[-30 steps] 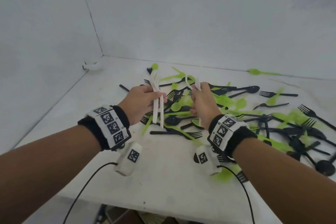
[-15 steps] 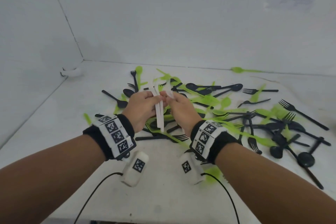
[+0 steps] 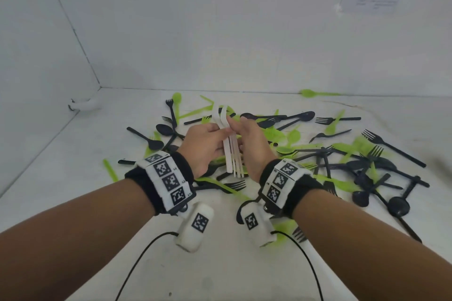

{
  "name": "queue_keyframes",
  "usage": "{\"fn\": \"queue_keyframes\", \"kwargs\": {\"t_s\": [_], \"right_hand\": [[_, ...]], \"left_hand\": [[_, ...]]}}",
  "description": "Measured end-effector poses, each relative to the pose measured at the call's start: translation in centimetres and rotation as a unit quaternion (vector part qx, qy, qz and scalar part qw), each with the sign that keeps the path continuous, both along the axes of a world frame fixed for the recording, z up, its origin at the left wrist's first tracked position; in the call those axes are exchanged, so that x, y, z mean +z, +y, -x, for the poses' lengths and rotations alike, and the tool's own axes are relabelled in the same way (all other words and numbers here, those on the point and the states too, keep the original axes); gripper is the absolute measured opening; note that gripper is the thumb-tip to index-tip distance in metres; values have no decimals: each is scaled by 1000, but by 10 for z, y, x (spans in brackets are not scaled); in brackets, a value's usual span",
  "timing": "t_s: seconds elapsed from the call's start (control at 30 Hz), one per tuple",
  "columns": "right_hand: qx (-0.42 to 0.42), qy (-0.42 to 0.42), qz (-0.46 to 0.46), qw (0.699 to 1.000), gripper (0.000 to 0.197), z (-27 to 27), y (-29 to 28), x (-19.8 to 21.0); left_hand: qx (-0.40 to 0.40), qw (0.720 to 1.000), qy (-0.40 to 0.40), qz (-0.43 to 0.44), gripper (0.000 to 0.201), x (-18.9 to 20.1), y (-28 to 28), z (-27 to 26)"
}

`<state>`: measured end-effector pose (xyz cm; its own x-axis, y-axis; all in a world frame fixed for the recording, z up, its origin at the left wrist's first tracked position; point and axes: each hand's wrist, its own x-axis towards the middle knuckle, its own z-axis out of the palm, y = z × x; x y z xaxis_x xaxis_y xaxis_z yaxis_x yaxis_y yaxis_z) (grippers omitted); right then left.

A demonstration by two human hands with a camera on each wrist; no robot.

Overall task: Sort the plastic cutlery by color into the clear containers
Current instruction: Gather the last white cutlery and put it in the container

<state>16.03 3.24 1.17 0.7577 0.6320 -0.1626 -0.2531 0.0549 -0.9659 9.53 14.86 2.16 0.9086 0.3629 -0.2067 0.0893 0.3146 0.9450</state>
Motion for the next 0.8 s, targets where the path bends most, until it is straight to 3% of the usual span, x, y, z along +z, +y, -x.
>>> {"fn": "queue_keyframes", "kwargs": {"t_s": [0.23,0.4,0.43,0.5,0.57,0.63,0.7,0.8], "right_hand": [[-37,22,-4,999,77,3,10,6],[-21,-49,66,996,31,-1,2,0],[-20,-94,106,990,31,-6,-1,-3],[-44,-289,201,935,69,-14,-9,-6],[-1,-488,237,840,80,-17,-15,-12],[47,-584,266,766,57,-19,-15,-19],[62,-599,308,737,30,-22,-17,-21],[89,-560,391,724,16,-27,-28,-18]], "left_hand": [[-38,999,13,21,15,-3,-4,5],[-77,994,60,-44,23,-4,3,9],[-93,991,76,-65,17,-2,5,9],[-121,976,124,-135,5,-1,12,10],[-164,946,167,-224,7,1,18,13],[-234,909,175,-296,9,7,19,16],[-305,845,172,-404,8,13,20,19],[-348,689,178,-610,12,12,27,24]]}}
